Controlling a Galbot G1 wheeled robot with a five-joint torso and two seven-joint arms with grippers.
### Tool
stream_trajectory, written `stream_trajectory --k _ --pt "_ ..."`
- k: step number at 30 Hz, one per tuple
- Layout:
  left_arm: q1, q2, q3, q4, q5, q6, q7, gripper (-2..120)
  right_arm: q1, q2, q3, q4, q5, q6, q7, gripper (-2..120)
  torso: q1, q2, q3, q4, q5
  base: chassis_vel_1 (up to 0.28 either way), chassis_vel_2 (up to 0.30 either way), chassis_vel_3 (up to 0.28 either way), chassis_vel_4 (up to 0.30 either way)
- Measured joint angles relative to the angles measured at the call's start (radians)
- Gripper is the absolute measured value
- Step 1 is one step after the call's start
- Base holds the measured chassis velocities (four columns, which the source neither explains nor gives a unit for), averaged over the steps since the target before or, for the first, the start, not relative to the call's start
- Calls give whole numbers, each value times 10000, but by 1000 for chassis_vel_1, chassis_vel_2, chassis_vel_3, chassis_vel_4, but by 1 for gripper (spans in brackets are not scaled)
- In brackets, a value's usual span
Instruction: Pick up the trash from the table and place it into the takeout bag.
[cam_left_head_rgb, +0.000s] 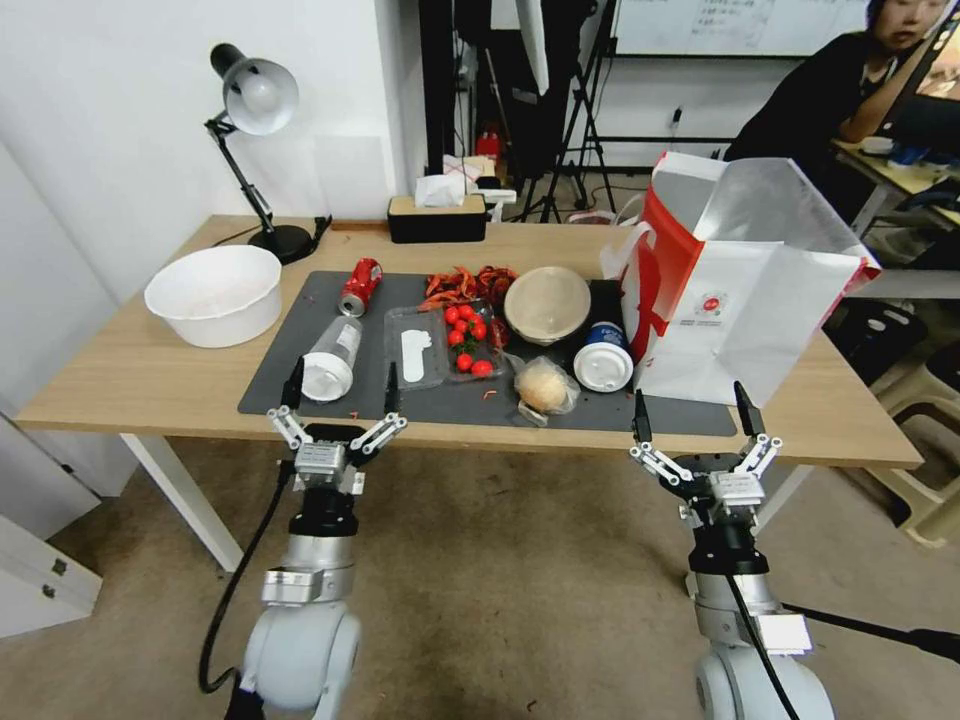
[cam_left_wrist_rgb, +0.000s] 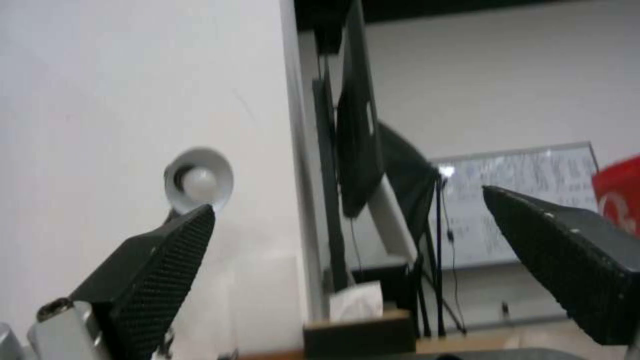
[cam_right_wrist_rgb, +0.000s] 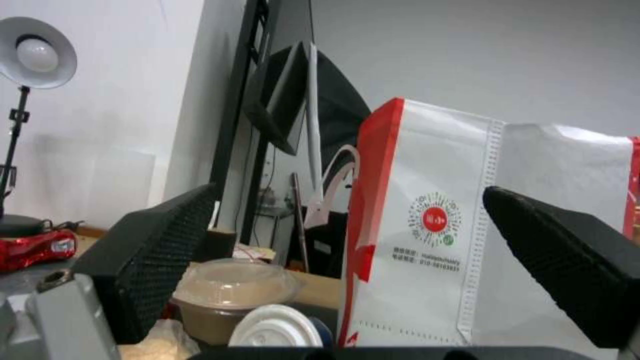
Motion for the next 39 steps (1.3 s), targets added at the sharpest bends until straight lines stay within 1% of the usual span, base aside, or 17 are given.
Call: stream_trajectory --k 1,2,13,16,19,20,23,24,25,26,28,29,32,34,36,37,39 --pt "-105 -2 68 80 -3 -267 49 100 -8 0 -12 25 7 -6 -4 100 1 -1 0 -3 -4 0 0 0 0" --pt "-104 18 113 88 -30 -425 157 100 -15 0 -16 41 18 -27 -7 100 1 -1 1 0 -1 0 0 0 0" --pt "-29 62 115 120 -248 -486 429 100 -37 -7 -45 92 97 -147 -12 100 -1 0 0 1 0 0 0 0 0" --pt "-26 82 110 156 -271 -480 471 100 -9 -9 -79 97 216 -344 21 100 0 0 0 0 -1 0 0 0 0" --pt "-8 102 94 168 -320 -480 538 100 257 -11 -171 99 509 -985 153 100 0 0 0 1 0 0 0 0 0" --pt "-8 102 94 168 -320 -480 538 100 257 -11 -171 99 509 -985 153 100 0 0 0 1 0 0 0 0 0" --pt "32 110 82 158 -384 -519 640 100 646 -60 -375 268 891 -2193 293 100 0 -1 1 -1 1 0 0 0 0" --pt "32 110 82 158 -384 -519 640 100 646 -60 -375 268 891 -2193 293 100 0 -1 1 -1 1 0 0 0 0" --pt "37 110 81 155 -389 -534 655 100 782 -122 -467 357 1074 -2593 360 100 0 0 0 -1 -1 0 0 0 0" --pt "43 110 81 154 -389 -562 681 100 1034 -231 -578 471 1334 -3177 439 100 0 0 0 2 -1 0 0 0 0" --pt "55 81 92 153 -389 -607 726 100 1704 -511 -724 526 1725 -4495 531 100 0 -1 0 1 1 0 0 0 0" --pt "55 81 92 153 -389 -607 726 100 1704 -511 -724 526 1725 -4495 531 100 0 -1 0 1 1 0 0 0 0" --pt "68 52 119 156 -382 -638 745 100 2628 -836 -928 294 2227 -6266 778 100 0 -1 1 1 2 0 0 0 0" --pt "68 51 119 158 -381 -641 745 100 2730 -870 -968 255 2324 -6481 843 100 0 -1 1 1 1 0 0 0 0" --pt "69 51 116 166 -380 -651 747 100 2975 -944 -1064 154 2550 -6952 1021 100 0 0 1 1 0 0 0 0 0" --pt "69 52 110 174 -380 -655 746 100 3179 -987 -1139 48 2677 -7405 1169 100 1 -1 1 2 0 0 0 0 0" --pt "69 52 108 176 -379 -657 747 100 3220 -994 -1155 23 2694 -7499 1197 100 0 0 0 2 0 0 0 0 0"
